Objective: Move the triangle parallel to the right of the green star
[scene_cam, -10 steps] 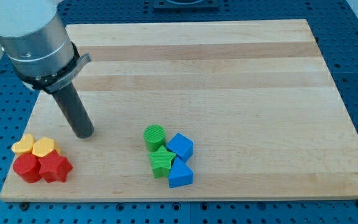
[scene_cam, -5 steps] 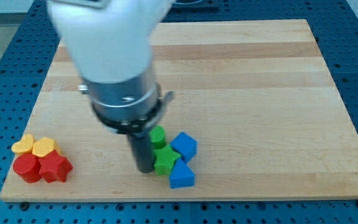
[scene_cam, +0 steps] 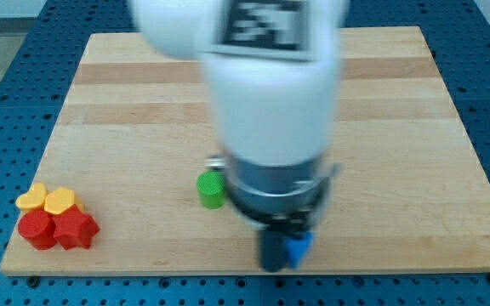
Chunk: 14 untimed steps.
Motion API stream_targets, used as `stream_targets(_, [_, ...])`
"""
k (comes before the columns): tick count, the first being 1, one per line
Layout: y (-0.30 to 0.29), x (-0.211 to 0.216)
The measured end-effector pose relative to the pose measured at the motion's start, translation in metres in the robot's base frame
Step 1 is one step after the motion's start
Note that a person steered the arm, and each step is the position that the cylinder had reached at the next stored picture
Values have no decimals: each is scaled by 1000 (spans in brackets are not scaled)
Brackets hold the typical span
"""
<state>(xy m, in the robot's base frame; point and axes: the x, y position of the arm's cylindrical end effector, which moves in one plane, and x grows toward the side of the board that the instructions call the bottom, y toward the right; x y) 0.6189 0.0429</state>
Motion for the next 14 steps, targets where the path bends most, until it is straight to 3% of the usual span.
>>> stream_targets(1, [77, 0])
stream_targets(2, [102, 0])
stream_targets(3, [95, -1])
stream_targets(4, [44, -9])
stream_targets(5, [53, -42])
stream_targets(6, [109, -47])
stream_targets(7, [105, -41])
stream_targets(8, [36, -23])
stream_targets(9, [19, -4])
stream_targets(11, [139, -1])
stream_targets(13, [152, -1])
stream_targets(14, [125, -2])
